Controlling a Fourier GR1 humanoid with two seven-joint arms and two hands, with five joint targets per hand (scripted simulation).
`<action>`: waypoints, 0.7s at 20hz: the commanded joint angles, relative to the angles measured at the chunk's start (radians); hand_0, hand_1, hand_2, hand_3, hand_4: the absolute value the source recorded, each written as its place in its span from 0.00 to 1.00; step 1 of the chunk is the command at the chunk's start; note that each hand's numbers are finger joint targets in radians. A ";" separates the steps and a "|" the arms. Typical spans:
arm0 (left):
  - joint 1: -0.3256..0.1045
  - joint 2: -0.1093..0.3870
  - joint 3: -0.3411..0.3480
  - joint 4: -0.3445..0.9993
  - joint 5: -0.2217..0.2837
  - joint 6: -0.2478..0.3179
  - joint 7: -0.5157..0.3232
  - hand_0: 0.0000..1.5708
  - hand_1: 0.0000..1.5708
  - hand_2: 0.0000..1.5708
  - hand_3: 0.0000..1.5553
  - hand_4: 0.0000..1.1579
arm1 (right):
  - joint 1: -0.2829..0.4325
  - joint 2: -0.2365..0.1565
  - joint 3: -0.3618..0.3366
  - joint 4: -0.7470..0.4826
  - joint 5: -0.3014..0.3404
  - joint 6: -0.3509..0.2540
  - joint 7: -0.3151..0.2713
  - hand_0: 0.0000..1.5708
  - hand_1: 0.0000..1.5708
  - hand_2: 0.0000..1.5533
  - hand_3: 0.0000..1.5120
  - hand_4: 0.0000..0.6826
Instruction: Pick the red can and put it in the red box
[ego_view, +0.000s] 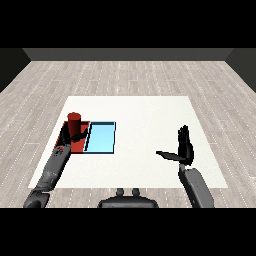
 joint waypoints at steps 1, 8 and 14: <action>-0.108 0.032 0.053 0.285 -0.017 -0.058 -0.047 1.00 1.00 0.99 0.95 0.94 | 0.002 0.005 0.003 0.044 0.026 -0.002 0.000 0.00 0.00 0.00 0.00 0.00; -0.280 -0.018 0.063 0.601 -0.079 -0.002 -0.009 0.99 0.99 0.93 0.92 0.87 | -0.078 0.040 -0.030 0.192 -0.006 0.055 -0.041 0.00 0.00 0.00 0.00 0.00; -0.262 -0.051 0.049 0.754 -0.109 0.014 0.071 0.38 0.38 0.40 0.26 0.67 | -0.166 0.048 -0.072 0.301 -0.006 0.059 -0.061 0.00 0.00 0.00 0.00 0.00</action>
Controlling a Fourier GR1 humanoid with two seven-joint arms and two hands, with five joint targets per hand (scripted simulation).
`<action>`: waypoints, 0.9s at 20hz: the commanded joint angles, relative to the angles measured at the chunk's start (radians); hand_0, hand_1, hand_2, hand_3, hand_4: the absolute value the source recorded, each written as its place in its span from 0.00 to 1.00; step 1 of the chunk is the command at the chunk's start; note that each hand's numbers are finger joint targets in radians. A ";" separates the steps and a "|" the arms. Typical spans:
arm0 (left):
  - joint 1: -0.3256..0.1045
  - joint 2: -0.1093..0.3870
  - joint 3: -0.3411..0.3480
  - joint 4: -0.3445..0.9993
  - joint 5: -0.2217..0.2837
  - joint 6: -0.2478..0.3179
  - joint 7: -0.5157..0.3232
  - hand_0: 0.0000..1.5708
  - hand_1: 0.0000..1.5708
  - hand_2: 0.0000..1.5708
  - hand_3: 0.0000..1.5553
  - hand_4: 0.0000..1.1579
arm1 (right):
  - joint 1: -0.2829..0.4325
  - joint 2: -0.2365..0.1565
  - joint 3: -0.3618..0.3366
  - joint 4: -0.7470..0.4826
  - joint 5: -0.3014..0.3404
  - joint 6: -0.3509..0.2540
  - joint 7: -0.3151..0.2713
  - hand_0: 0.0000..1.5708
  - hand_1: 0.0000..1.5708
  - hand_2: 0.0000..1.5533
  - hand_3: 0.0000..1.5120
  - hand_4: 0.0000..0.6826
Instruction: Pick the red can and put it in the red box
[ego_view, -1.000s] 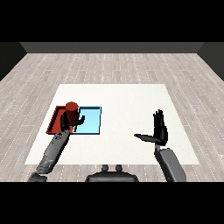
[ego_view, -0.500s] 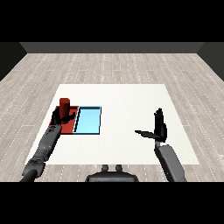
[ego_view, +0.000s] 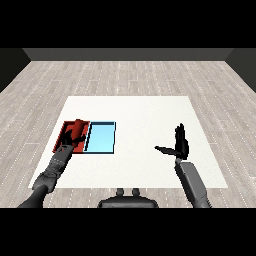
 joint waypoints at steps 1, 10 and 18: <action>-0.023 -0.007 0.005 0.112 -0.014 0.011 0.046 0.53 0.53 0.51 0.32 0.69 | -0.046 0.011 -0.020 0.069 0.003 -0.002 -0.012 0.00 0.00 0.00 0.00 0.00; 0.026 0.069 0.058 0.171 0.030 -0.149 0.074 0.00 0.00 0.00 0.00 0.00 | -0.036 -0.011 -0.051 0.041 -0.026 0.045 -0.014 0.00 0.00 0.00 0.00 0.00; -0.034 0.074 0.066 0.118 0.027 -0.071 0.042 0.00 0.00 0.00 0.00 0.00 | -0.002 0.043 -0.022 0.001 -0.012 0.042 -0.042 0.00 0.00 0.00 0.00 0.00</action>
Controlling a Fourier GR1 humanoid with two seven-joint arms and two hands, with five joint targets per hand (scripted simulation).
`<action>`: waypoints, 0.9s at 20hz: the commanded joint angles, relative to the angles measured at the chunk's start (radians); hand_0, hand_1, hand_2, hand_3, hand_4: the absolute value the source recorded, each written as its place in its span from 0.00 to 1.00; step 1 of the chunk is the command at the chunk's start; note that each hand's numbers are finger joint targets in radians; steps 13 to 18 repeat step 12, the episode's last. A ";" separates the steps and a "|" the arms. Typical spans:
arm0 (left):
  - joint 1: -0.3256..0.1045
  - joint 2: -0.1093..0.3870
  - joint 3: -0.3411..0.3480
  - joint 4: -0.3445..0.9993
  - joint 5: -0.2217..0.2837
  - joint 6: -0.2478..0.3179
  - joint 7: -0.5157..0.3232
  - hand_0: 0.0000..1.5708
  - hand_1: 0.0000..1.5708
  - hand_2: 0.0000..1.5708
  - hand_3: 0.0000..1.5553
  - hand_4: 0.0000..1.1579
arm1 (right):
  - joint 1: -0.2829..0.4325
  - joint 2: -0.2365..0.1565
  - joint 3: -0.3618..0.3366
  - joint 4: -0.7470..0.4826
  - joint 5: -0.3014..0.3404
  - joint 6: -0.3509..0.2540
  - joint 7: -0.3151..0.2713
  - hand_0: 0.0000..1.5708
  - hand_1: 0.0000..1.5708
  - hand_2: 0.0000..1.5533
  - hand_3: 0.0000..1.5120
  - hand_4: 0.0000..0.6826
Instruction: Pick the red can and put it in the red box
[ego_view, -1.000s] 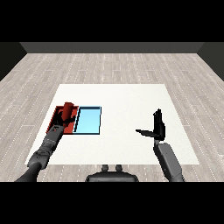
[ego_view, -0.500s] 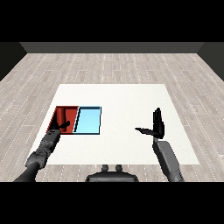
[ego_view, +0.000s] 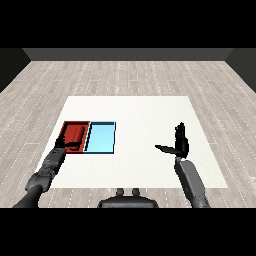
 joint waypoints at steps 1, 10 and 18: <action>0.012 -0.011 0.068 -0.078 0.064 0.047 -0.136 0.00 0.00 0.00 0.00 0.00 | -0.005 0.003 -0.012 0.006 -0.009 0.017 -0.013 0.00 0.00 0.00 0.00 0.00; 0.047 -0.022 0.146 -0.305 0.162 -0.203 -0.434 0.70 0.70 0.74 0.00 0.00 | -0.004 0.014 0.024 -0.037 0.005 0.069 -0.036 0.00 0.00 0.00 0.00 0.00; 0.089 -0.059 0.155 -0.386 0.197 -0.270 -0.484 0.00 0.00 0.00 0.00 0.00 | 0.052 0.008 0.046 -0.076 0.008 0.091 -0.045 0.00 0.00 0.00 0.00 0.00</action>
